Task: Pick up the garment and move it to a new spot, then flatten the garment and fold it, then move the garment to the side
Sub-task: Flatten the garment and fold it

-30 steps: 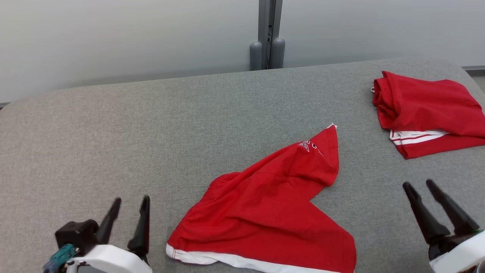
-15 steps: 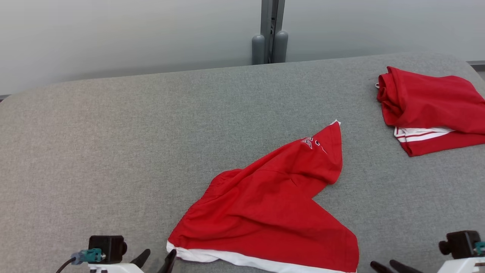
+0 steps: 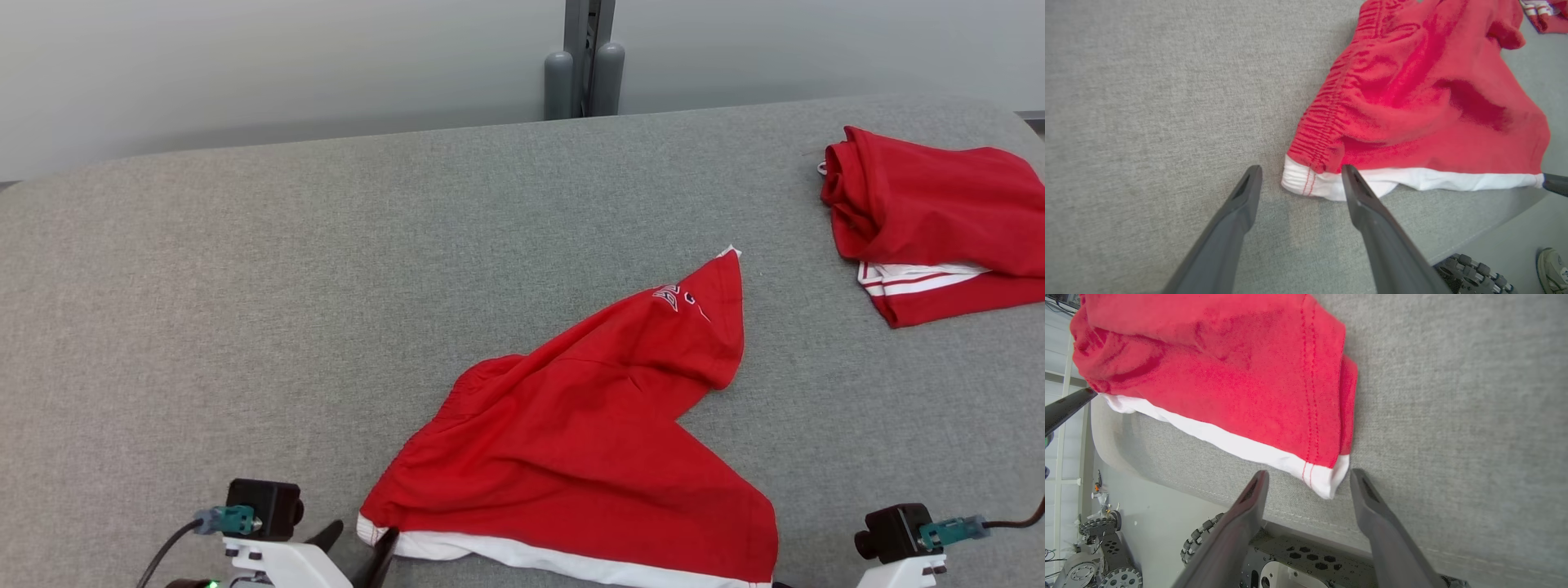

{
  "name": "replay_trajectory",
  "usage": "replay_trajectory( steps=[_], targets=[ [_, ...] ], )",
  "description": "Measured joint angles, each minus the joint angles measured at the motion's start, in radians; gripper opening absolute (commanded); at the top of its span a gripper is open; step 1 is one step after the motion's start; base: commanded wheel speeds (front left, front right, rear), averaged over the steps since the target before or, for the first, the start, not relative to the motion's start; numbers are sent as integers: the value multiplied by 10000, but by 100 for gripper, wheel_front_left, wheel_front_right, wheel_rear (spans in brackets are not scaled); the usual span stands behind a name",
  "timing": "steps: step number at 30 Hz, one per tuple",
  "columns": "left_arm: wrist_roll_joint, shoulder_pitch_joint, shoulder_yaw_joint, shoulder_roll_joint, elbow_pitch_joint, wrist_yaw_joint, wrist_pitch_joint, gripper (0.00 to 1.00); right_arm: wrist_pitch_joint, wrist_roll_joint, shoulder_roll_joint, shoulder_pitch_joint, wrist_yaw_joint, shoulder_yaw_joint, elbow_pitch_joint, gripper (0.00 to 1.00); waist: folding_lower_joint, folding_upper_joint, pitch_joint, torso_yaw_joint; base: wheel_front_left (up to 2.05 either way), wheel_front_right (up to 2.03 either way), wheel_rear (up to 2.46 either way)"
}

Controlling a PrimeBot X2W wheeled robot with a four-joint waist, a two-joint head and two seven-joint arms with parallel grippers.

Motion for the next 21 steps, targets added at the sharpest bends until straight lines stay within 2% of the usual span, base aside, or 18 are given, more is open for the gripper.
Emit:
replay_trajectory(
  steps=[10, 11, 12, 13, 14, 15, 21],
  targets=[
    [-134, -740, -199, 21, 1580, -477, -332, 100, -602, 274, -40, -611, 0, 809, 334, 100, -1, 0, 132, -161, 0, 0, 0],
    [-222, -772, -234, -2, 1662, -516, -282, 95, -660, 313, -69, -641, 0, 876, 349, 100, 0, 0, 137, -177, 0, 0, 0],
    [-286, -778, -278, -21, 1710, -558, -242, 52, -723, 351, -104, -676, 0, 955, 364, 61, 0, 0, 139, -190, 0, 0, 0],
    [-303, -778, -295, -33, 1733, -564, -192, 22, -788, 391, -142, -704, 0, 1014, 366, 39, 0, 0, 138, -200, 0, 0, 0],
    [-326, -782, -303, -23, 1753, -569, -188, 0, -848, 430, -180, -733, 0, 1081, 370, 19, 0, 0, 134, -205, 0, 0, 0],
    [-345, -788, -307, -10, 1764, -596, -184, 0, -917, 464, -215, -761, 0, 1137, 372, 0, 0, 0, 128, -207, 0, 0, 0],
    [-470, -786, -313, 35, 1611, -633, -188, 0, -1440, 585, -479, -914, 0, 1588, 251, 0, 0, 0, 38, -197, 0, 0, 0]
  ],
)
